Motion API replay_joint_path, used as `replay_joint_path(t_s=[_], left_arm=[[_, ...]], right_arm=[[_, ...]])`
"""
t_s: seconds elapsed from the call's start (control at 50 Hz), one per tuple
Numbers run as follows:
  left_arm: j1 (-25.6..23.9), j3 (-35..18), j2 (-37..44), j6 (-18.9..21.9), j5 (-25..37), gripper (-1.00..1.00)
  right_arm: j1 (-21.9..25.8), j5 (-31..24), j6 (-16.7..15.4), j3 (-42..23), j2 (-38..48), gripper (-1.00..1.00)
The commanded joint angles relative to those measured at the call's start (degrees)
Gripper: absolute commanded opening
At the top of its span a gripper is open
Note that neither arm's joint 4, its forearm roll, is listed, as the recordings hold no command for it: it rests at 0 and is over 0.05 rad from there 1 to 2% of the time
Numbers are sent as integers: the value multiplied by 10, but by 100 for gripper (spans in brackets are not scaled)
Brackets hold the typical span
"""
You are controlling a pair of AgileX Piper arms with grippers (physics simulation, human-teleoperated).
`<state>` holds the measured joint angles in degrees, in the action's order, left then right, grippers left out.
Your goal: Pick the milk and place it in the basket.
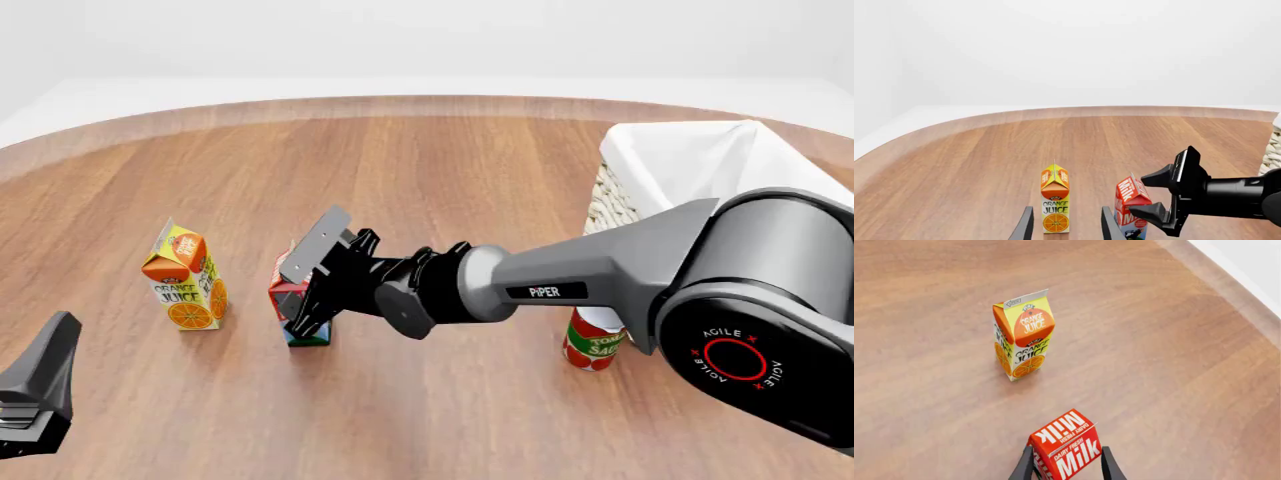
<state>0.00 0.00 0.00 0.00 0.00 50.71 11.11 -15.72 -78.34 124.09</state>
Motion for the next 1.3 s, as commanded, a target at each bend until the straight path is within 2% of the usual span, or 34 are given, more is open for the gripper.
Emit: replay_joint_path(t_s=[0.02,0.66,0.7,0.82,1.06,1.3], left_arm=[[0,0,0,0,0,100],[0,0,0,0,0,100],[0,0,0,0,0,100],[0,0,0,0,0,100],[0,0,0,0,0,100],[0,0,0,0,0,100]], right_arm=[[0,-3,6,4,6,-100],[0,17,1,33,-22,-100],[-8,28,-8,61,-54,-100],[-15,32,-18,76,-77,-100],[-17,32,-25,90,-102,-100],[-29,16,-35,110,-164,-100]])
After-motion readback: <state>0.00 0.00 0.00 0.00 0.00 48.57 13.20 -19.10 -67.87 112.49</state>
